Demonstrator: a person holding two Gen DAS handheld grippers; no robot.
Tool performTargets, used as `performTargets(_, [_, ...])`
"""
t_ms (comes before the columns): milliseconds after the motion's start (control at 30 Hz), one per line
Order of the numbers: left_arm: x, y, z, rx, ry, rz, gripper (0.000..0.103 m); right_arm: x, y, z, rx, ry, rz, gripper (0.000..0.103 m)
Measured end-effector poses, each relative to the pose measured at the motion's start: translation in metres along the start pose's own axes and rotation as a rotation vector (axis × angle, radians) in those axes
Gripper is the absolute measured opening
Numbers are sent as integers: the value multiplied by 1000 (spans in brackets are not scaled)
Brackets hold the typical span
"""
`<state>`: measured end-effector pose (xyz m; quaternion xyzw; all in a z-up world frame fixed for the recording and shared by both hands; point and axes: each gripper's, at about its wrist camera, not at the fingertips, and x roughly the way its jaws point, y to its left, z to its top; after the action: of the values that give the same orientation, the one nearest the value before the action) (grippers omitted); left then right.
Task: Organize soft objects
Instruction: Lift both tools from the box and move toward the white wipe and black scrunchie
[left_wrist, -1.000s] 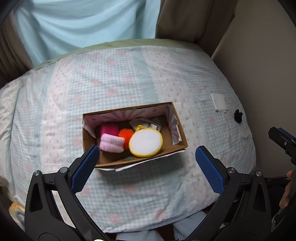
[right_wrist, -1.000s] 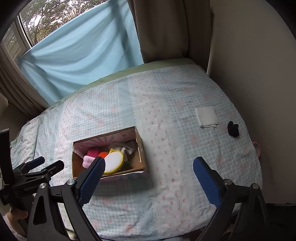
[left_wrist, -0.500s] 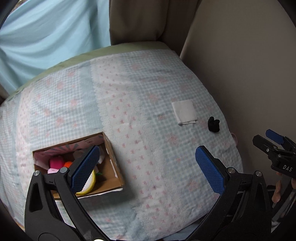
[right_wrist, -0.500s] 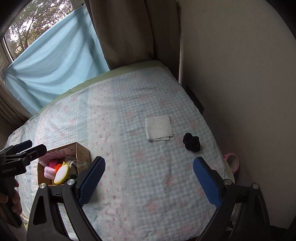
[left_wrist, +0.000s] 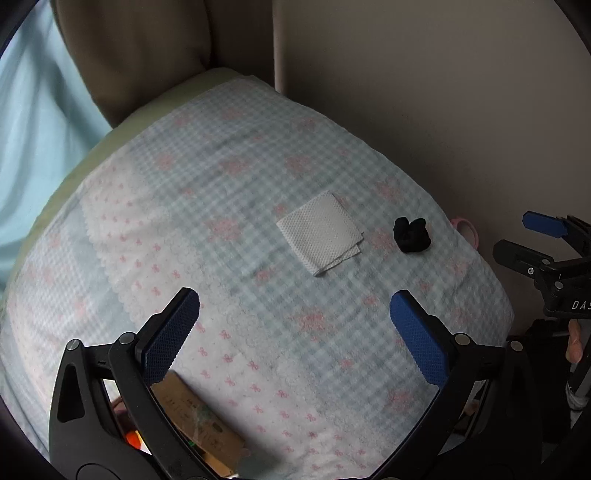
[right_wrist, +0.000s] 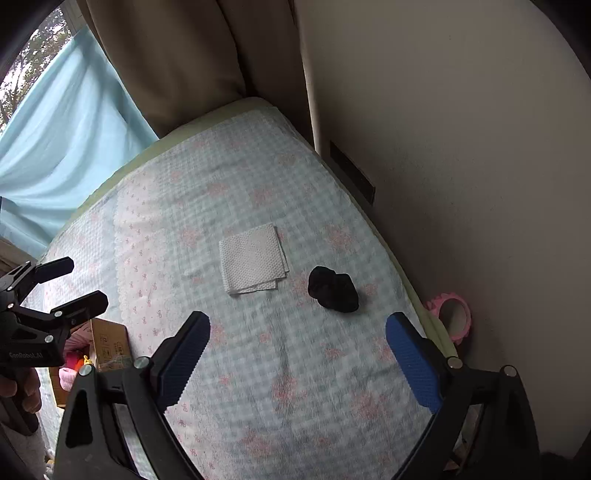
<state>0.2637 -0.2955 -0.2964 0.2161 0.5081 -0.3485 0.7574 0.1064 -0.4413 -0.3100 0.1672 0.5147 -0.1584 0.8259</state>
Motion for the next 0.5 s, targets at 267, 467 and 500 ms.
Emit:
performTargets(267, [123, -26, 28, 328, 47, -87, 103, 83, -25, 9, 12, 21, -40, 95])
performTargets(467, [200, -45, 22, 582, 65, -102, 103, 147, -38, 2, -40, 24, -50, 95])
performTargets(500, [209, -46, 22, 605, 62, -104, 103, 154, -40, 1, -49, 22, -51, 95])
